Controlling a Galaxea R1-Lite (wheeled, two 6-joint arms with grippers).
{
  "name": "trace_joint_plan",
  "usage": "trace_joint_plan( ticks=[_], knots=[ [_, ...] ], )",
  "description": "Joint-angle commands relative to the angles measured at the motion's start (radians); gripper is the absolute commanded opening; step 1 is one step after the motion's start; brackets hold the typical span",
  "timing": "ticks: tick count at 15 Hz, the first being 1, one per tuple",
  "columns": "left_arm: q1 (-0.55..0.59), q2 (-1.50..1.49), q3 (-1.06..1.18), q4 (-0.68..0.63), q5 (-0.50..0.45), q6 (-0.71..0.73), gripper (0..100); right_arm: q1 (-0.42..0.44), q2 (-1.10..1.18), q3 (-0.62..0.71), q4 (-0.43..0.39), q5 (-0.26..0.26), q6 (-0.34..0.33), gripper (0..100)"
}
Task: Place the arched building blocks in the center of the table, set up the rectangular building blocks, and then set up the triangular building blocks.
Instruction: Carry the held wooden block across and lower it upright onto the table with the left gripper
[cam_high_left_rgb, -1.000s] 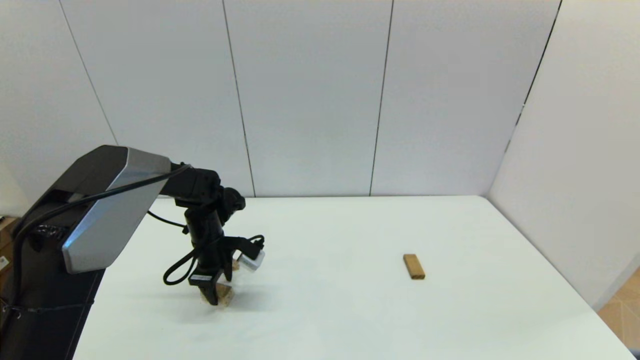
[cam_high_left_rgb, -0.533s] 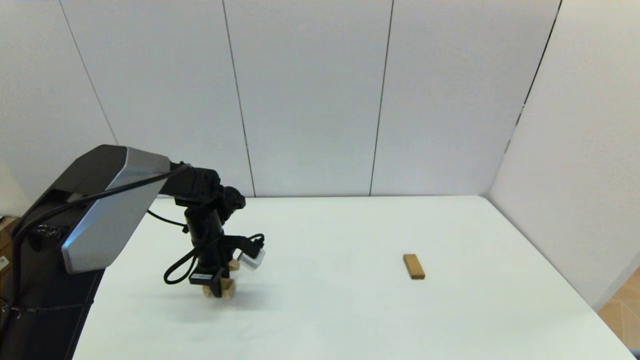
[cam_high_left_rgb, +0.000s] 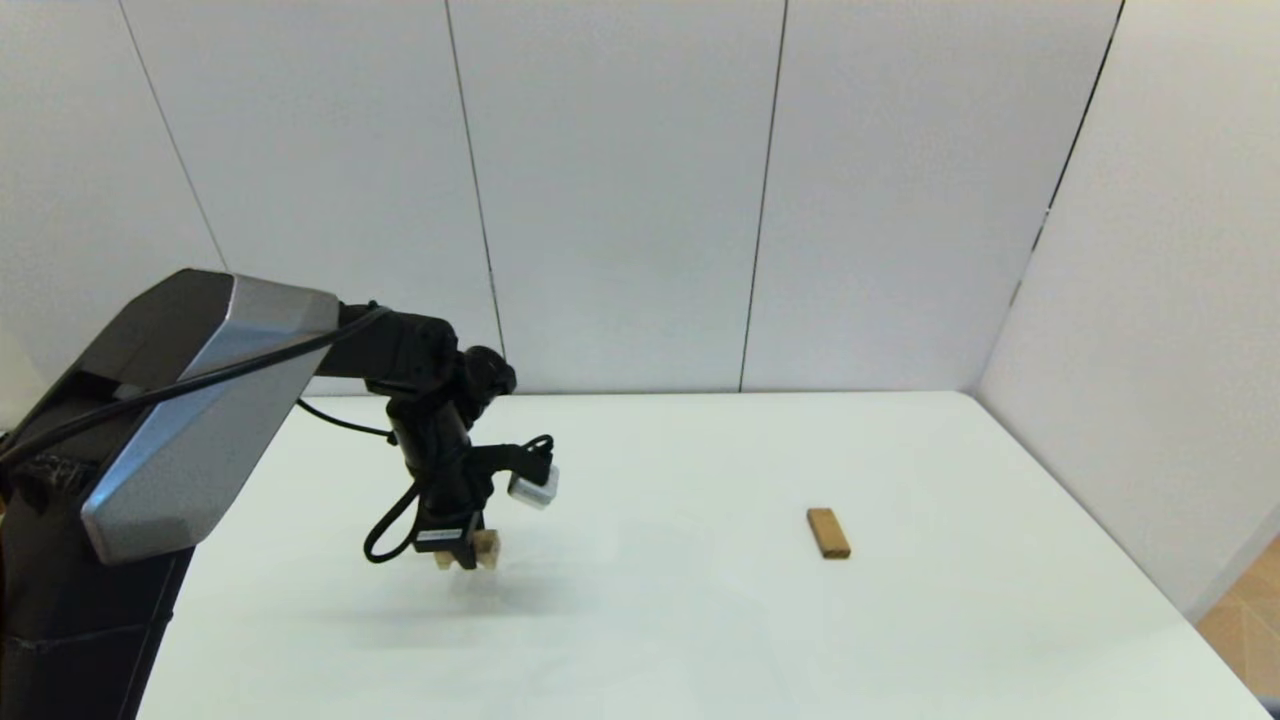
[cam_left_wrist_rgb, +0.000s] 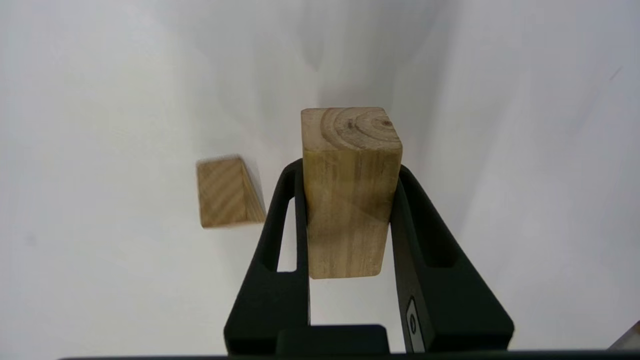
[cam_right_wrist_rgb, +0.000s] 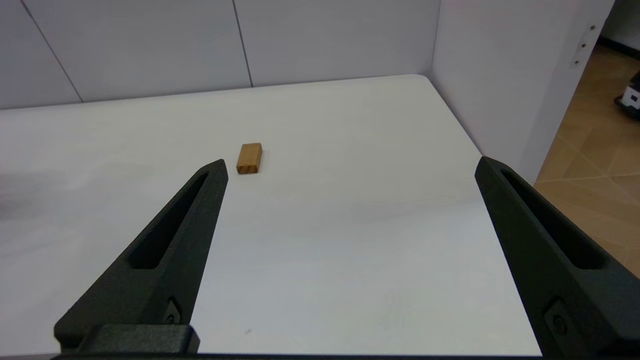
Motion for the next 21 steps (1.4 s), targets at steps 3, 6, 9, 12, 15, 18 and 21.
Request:
trace_joint_plan(
  ticks=[3,6,9,12,15,18,21],
  knots=[
    [-0.142,-0.055,-0.075,-0.006,0.009,-0.187,0,0.000,0.001,0.002,0.000,0.000,0.001,100],
    [-0.199,-0.046,-0.116,-0.006,0.023,-0.231,0,0.000,0.001,0.000,0.000,-0.002,0.001,100],
    [-0.263,-0.014,-0.144,-0.006,0.026,-0.308,0,0.000,0.001,0.000,0.000,0.000,0.001,100],
    [-0.295,0.011,-0.158,-0.006,0.026,-0.355,0,0.000,0.001,0.002,0.000,0.000,0.001,100],
    [-0.318,0.036,-0.176,-0.006,0.026,-0.372,0,0.000,0.001,0.002,0.000,0.000,0.001,100],
    [-0.337,0.068,-0.207,-0.008,0.026,-0.400,0,0.000,0.001,0.000,0.000,0.000,0.001,100],
    [-0.363,0.111,-0.213,-0.080,0.027,-0.409,0,0.000,0.001,0.000,0.000,0.000,0.001,100]
  ],
)
